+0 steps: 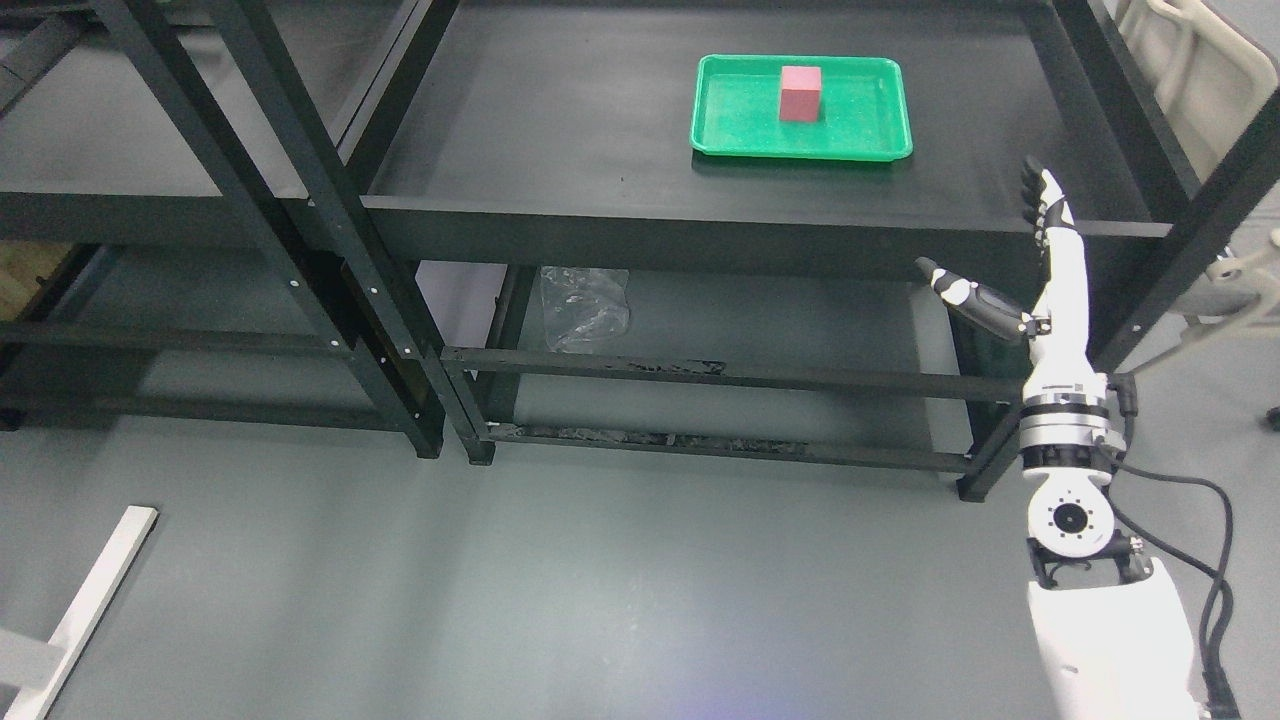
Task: Pick pink block from left shelf to tray
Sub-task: 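Move the right hand over the green tray beside the pink cube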
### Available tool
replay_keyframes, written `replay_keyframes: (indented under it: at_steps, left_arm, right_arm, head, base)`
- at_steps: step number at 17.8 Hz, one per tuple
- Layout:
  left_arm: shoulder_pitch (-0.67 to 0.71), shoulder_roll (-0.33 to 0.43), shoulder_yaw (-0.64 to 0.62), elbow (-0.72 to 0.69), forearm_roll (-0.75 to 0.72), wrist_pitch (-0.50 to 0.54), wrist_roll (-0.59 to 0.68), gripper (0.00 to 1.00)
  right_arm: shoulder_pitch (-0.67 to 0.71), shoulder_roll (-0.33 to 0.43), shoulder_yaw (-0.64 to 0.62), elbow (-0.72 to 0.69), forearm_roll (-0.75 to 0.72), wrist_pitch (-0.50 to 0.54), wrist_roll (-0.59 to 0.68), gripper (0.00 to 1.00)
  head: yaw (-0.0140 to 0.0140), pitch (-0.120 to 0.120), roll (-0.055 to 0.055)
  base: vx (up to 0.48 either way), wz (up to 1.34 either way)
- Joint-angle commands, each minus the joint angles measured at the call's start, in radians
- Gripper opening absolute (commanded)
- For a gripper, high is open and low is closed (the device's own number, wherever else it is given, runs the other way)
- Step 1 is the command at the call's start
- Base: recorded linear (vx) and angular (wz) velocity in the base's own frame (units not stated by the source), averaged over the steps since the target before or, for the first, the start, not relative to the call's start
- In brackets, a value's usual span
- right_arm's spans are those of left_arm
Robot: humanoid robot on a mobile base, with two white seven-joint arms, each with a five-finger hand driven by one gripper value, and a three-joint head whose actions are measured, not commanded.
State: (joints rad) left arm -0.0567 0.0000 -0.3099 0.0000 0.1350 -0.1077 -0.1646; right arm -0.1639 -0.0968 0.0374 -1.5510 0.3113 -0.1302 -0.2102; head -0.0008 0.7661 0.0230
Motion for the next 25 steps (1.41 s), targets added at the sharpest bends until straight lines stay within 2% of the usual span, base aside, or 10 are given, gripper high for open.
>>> replay_keyframes:
  at_steps: [1, 7, 14, 17, 20, 25]
  left_arm:
    - [0.0, 0.017, 0.0, -0.018, 0.0, 0.0, 0.0, 1.0]
    - [0.0, 0.017, 0.0, -0.018, 0.0, -0.001, 0.0, 1.0]
    - [0.0, 0.017, 0.0, -0.018, 0.0, 0.0, 0.0, 1.0]
    - [0.0, 0.017, 0.0, -0.018, 0.0, -0.001, 0.0, 1.0]
    - [0.0, 0.017, 0.0, -0.018, 0.0, 0.0, 0.0, 1.0]
    - [0.0, 0.017, 0.0, -0.018, 0.0, -0.001, 0.0, 1.0]
  right_arm:
    - [-0.023, -0.109, -0.022, -0.014, 0.647, 0.082, 0.011, 1.0]
    - [-0.025, -0.132, 0.004, -0.003, 0.813, 0.092, 0.012, 1.0]
    - [-0.028, -0.142, 0.001, -0.003, 0.765, 0.093, 0.038, 0.99]
    - [-0.071, -0.159, 0.012, 0.023, 0.804, 0.093, 0.041, 1.0]
    - [-0.13, -0.182, 0.076, 0.086, 0.894, 0.09, 0.067, 0.99]
    - [-0.232, -0.176, 0.124, 0.156, 0.896, 0.083, 0.118, 0.99]
  head:
    - [0.0, 0.0, 0.0]
    - [0.0, 0.0, 0.0]
    - [0.0, 0.0, 0.0]
    - [0.0, 0.0, 0.0]
    - [0.0, 0.0, 0.0]
    - [0.0, 0.0, 0.0]
  base:
    - [0.189, 0.17]
    - [0.183, 0.12]
    - [0.21, 0.04]
    - [0.215, 0.0]
    - [0.203, 0.01]
    - [0.195, 0.02]
